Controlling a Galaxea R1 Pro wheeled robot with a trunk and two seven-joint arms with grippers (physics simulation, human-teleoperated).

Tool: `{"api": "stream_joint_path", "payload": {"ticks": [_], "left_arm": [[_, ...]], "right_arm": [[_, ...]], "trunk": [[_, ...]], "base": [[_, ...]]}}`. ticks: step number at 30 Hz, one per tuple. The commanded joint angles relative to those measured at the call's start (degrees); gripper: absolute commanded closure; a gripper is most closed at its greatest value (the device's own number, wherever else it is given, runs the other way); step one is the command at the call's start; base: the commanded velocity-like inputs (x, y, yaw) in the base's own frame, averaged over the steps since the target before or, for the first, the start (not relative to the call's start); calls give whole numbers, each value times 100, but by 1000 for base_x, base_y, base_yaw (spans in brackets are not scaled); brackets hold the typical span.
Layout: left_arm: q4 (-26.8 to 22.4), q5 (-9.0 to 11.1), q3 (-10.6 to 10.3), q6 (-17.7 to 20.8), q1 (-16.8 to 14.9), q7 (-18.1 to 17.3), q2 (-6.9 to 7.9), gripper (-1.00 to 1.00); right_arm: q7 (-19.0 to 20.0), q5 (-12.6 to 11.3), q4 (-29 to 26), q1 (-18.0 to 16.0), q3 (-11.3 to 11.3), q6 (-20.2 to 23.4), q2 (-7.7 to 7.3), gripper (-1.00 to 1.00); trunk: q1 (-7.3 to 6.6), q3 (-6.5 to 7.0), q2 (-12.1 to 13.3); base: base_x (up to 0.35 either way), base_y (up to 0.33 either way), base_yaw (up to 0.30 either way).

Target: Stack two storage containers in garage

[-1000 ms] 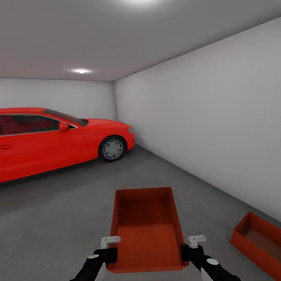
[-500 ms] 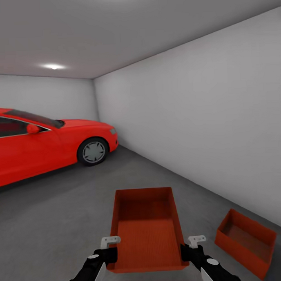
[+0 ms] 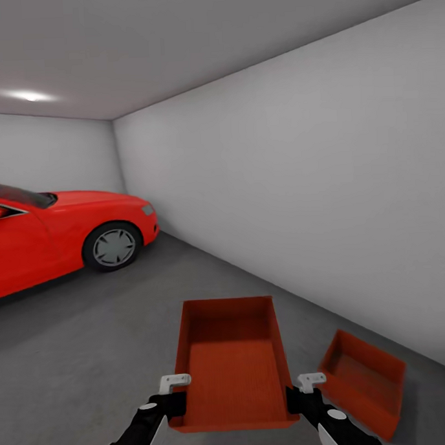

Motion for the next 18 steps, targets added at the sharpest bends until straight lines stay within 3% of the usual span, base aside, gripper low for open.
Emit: {"api": "stream_joint_path", "payload": {"ticks": [1,18], "left_arm": [[-27,26,-29,29,-1,16,119,100],[-27,26,-29,29,-1,17,126,100]], "right_arm": [[70,1,26,-3,75,-17,-32,100],[71,6,26,-3,75,-15,-32,100]], "trunk": [[5,-5,-4],[5,-11,-4]], "base": [[322,-134,-263],[323,-95,-274]]}}
